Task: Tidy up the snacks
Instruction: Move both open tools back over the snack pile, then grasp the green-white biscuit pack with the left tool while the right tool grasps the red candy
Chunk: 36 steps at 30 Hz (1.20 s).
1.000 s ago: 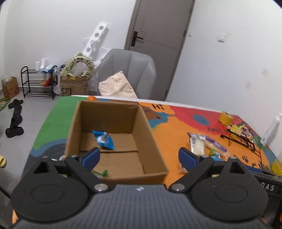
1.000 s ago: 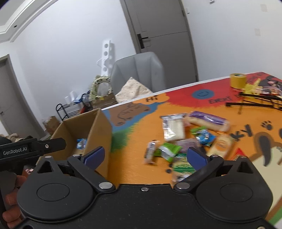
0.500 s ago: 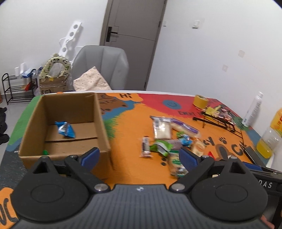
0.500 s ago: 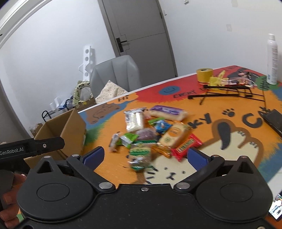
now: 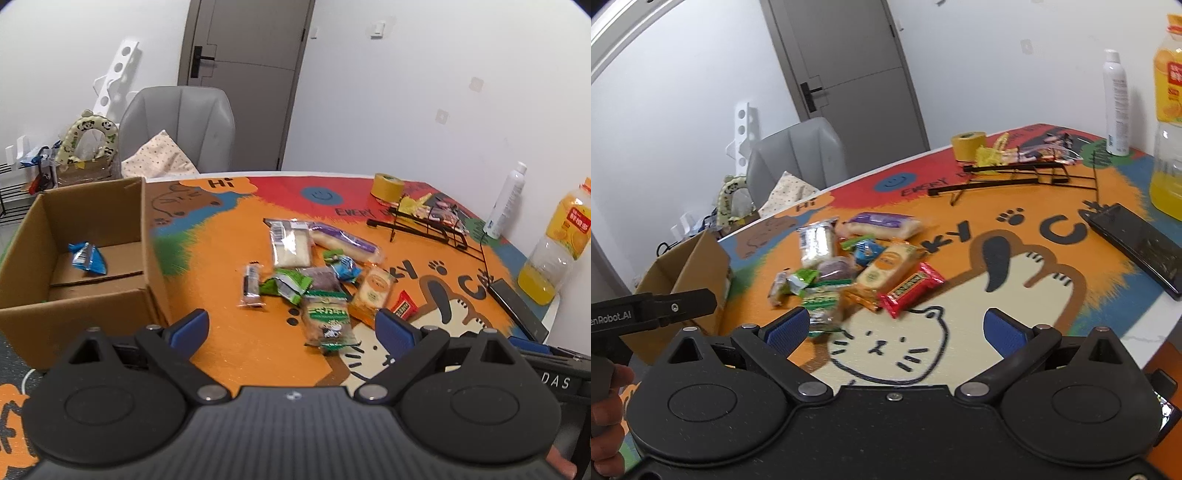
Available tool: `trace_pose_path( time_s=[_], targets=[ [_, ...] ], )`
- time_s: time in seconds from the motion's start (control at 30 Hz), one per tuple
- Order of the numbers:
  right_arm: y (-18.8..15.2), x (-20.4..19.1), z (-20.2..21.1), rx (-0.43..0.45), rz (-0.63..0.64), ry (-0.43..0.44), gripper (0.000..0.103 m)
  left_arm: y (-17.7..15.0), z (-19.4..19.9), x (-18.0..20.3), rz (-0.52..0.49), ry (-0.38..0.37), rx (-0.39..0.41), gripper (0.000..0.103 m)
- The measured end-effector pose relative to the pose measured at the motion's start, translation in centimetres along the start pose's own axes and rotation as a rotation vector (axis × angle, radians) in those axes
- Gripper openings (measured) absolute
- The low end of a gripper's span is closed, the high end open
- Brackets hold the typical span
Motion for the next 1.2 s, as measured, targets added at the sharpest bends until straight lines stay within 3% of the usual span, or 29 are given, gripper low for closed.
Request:
trace_pose_path(
  time_s=[0.43, 0.8, 0.97, 1.2],
  targets=[
    [0.2, 2.2, -3.5, -0.033, -0.026, -0.025, 0.102, 0.1, -3.5, 1.9, 0.000, -0.051, -0.024, 0.096],
    [0.1, 3.0, -7.7, -0.089, -0.041, -0.041, 0.077, -0.6, -8.6, 2.2, 0.021, -0.066, -0.069, 0.093],
    [0.4, 2.8, -9.2, -0.102, -0.053, -0.035, 0.070, -1.0, -10.5, 2.6, 0.020, -0.078, -0.092, 0.085],
    [0.7, 2.5, -11.1, -0.115, -0.059, -0.034, 0.068, -1.2, -12.3, 2.5, 0.030, -0.085, -0.104, 0.071]
  ],
)
Point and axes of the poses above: each gripper's, at about its wrist camera, not at the fingertips, and z roughly against the way its jaws point, x to its right, y to its top, the point moved 10 cm from there along -z, roughly the way its jaws point, and after that the axes turned 9 degrees about -z, right-handed, at the moved point
